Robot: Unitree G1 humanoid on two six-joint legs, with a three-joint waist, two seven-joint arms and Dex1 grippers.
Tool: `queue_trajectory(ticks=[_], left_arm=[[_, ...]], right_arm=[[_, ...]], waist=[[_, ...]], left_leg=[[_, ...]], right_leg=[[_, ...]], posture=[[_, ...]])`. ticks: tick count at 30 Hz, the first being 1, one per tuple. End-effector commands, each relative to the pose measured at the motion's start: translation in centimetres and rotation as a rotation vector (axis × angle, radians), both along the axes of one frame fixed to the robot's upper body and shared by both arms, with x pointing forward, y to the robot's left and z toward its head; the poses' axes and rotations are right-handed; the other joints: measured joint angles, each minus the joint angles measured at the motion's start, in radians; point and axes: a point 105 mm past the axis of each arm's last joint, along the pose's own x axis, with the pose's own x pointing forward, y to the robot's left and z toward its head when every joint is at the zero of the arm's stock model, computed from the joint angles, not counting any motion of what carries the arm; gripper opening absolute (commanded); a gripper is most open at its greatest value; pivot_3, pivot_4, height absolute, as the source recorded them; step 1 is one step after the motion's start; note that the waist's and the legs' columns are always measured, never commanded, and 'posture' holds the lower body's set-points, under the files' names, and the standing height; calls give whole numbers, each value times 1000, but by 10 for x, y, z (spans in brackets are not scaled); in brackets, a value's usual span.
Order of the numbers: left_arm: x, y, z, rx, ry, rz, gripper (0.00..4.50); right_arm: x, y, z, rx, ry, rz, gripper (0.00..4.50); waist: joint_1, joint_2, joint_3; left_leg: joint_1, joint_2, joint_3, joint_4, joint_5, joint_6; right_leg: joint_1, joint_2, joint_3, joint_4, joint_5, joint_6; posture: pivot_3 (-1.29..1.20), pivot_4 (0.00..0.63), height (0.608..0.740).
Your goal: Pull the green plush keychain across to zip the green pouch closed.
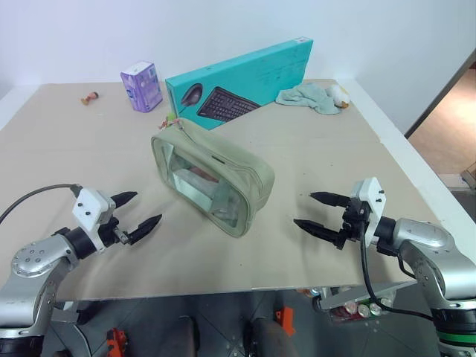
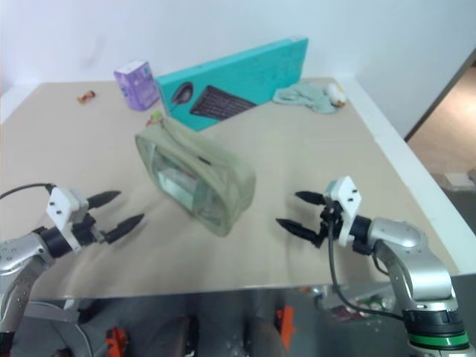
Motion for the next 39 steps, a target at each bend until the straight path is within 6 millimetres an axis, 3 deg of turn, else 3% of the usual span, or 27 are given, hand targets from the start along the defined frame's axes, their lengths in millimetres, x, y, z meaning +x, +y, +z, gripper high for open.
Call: queue_trajectory(ticks=[1, 12, 16, 18, 23, 27, 32, 39], left_arm=[[-3, -5, 8, -24, -35, -20, 4484], [-11, -14, 10, -76, 4, -108, 4484], [-25, -26, 21, -97, 19, -223, 4484], [-32, -32, 27, -91, 20, -274, 4484], [-44, -57, 63, -93, -6, -429, 4484], [-42, -65, 69, -117, -13, -433, 4484], [-45, -69, 73, -153, 1, -454, 4484], [-46, -73, 82, -160, -16, -463, 4484]], right_arm=[[-3, 2, 14, -2, -68, 4, 4500], [-1, 6, 17, 24, -83, -9, 4500], [-2, 9, 23, 23, -92, 15, 4500], [-2, 10, 32, 40, -99, 22, 4500], [10, 43, 98, 170, -166, 106, 4500], [12, 65, 111, 207, -157, 167, 4500], [19, 80, 100, 185, -124, 202, 4500], [31, 83, 85, 174, -80, 196, 4500]], waist=[[0, 0, 0], [0, 0, 0], [-1, 0, 0], [-2, -1, 0], [-5, -1, 2], [-4, -4, 0], [-4, -4, 0], [-4, -5, 0]], left_leg=[[0, 0, 0, 0, 0, 0], [1, 1, 3, 0, 0, 0], [1, 1, 6, 1, 0, 0], [1, 2, 9, 0, 0, 0], [2, 7, 11, 3, 0, 0], [3, 10, 11, 5, 0, 0], [1, 11, 12, 4, 0, 0], [0, 10, 12, 5, -1, -1]], right_leg=[[0, 0, 0, 0, 0, 0], [-1, 2, 8, 0, 1, 1], [-1, 3, 10, 0, 2, 1], [-2, 3, 12, 0, 2, 2], [-5, 9, 15, 0, 8, 1], [-3, 12, 15, 0, 9, -1], [-5, 12, 17, 0, 8, -2], [-5, 12, 17, 0, 8, -1]], posture=[[0, 150, 740], [0, 150, 740], [0, 150, 740], [0, 150, 740], [0, 150, 740], [0, 150, 740], [0, 150, 740], [0, 150, 740]])
